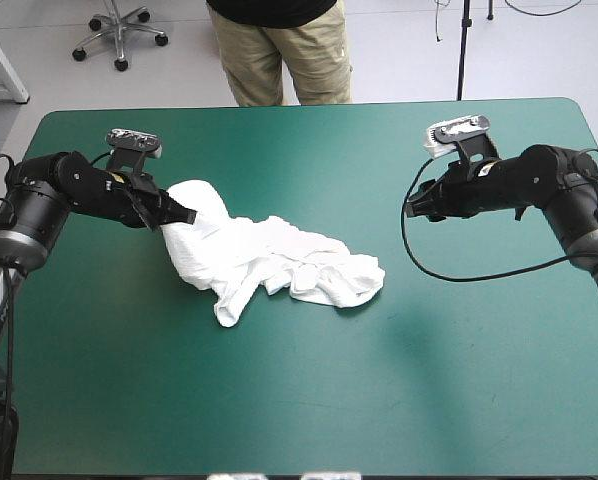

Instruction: Fold the cloth

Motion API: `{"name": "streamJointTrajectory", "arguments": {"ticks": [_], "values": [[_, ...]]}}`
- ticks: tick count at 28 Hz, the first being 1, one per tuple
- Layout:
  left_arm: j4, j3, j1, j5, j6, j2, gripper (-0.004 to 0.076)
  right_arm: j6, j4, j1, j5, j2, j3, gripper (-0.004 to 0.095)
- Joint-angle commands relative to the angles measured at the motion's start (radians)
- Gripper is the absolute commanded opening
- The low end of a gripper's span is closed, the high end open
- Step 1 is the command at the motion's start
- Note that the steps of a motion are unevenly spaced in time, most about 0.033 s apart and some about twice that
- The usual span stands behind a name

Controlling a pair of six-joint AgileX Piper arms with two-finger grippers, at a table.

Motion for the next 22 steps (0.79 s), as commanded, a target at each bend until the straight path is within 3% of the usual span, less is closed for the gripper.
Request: {"name": "streamJointTrajectory", "arguments": {"ticks": [1,10,22], "values": [[-0.023,-0.035,-0.004,-0.032,-0.001,-0.036,-0.0009,-0.008,0.02,-0.004,-0.035,-0.032,-0.035,0.0486],[-0.023,-0.035,-0.004,-0.032,-0.001,-0.036,-0.0009,-0.013,0.035,0.0,-0.014,-0.029,-0.033,0.049],[-0.023,-0.035,-0.004,-0.031,-0.001,-0.036,-0.0009,0.012,-0.026,0.149,0.014,0.093,0.007,0.0524]]}}
